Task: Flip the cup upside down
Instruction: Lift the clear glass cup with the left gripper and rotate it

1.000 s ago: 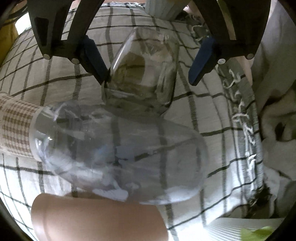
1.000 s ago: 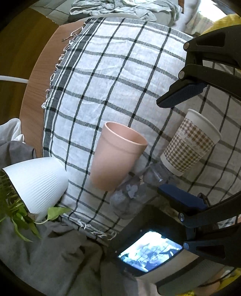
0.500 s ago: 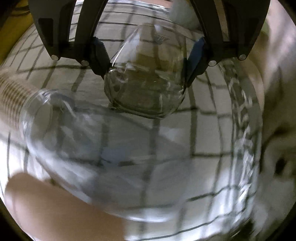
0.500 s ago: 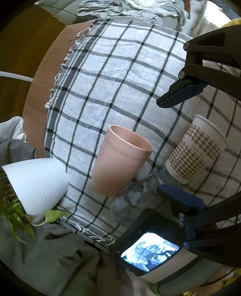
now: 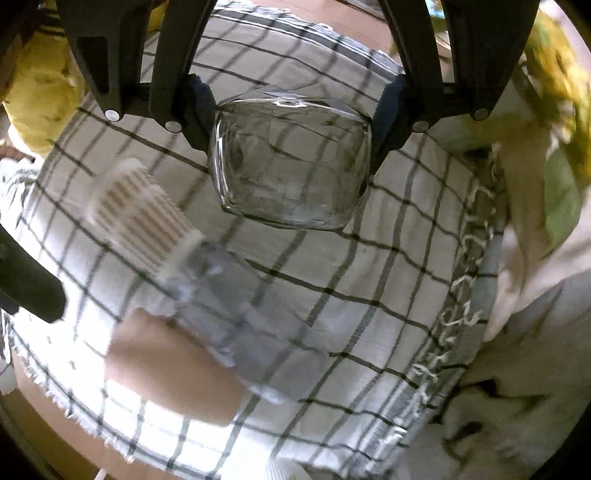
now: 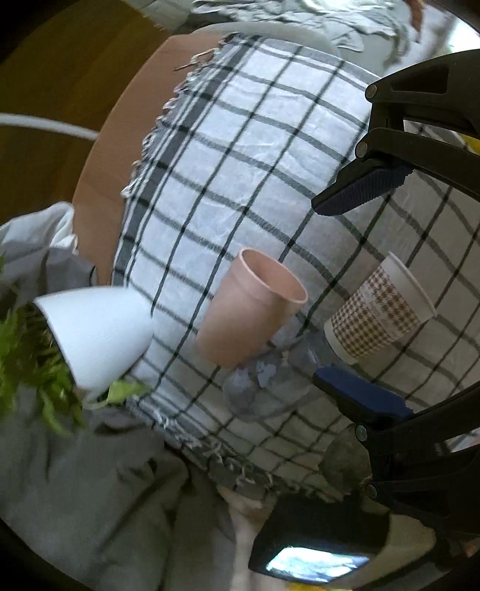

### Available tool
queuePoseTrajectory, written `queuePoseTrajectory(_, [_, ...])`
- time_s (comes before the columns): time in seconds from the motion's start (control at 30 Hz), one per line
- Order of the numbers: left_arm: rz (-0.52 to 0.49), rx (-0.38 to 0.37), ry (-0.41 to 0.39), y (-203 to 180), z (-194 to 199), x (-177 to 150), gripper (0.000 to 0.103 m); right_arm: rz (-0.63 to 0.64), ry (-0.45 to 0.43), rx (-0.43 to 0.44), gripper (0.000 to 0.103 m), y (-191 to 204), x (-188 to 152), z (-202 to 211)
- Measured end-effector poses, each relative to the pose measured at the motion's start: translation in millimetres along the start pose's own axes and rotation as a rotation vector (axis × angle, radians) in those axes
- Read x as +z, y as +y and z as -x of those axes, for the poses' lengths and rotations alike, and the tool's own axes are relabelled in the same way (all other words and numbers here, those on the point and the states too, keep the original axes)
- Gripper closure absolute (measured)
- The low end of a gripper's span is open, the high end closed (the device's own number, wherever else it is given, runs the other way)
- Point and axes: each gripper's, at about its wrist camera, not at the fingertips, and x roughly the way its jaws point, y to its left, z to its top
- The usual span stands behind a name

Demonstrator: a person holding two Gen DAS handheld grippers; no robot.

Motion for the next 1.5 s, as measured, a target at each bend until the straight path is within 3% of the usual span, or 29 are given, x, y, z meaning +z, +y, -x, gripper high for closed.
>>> queuePoseTrajectory(0.2, [0.12,-0.053,-0.032,-37.3,33.4,-52.2,0.033,0.098,-0.005,0.087,0.019,-15.0,-1.7,21.4])
queuePoseTrajectory(0.5, [0.376,-0.218,-0.131,-101.8,44.8,-84.6,0.033,0.338,0.027,0.157,0.019,-50.0,1.7,37.6])
queuePoseTrajectory(0.63, [0.519,-0.308,-0.141,-126.4,33.2,-93.2,0.033,0.411,0.042,0.135,0.019,-73.5,3.6,34.2])
queuePoseTrajectory(0.93, [0.863,-0.468,-0.06,-147.1,-20.1,-118.1,0.033,0.54,0.11,0.122,0.019,-94.4,-9.8,15.6])
queuePoseTrajectory(1.13, [0.968,-0.453,-0.056,-142.3,-40.9,-121.1,0.034,0.594,0.131,0.101,0.019,-94.2,-19.9,2.5])
queuePoseTrajectory(1.23, [0.975,-0.412,-0.063,-136.9,-41.2,-116.5,0.034,0.598,0.131,0.099,0.019,-93.9,-21.0,0.4])
queuePoseTrajectory(1.5, [0.995,-0.398,-0.042,-125.5,-60.4,-106.8,0.034,0.619,0.104,0.085,0.019,-87.1,-22.1,-0.3])
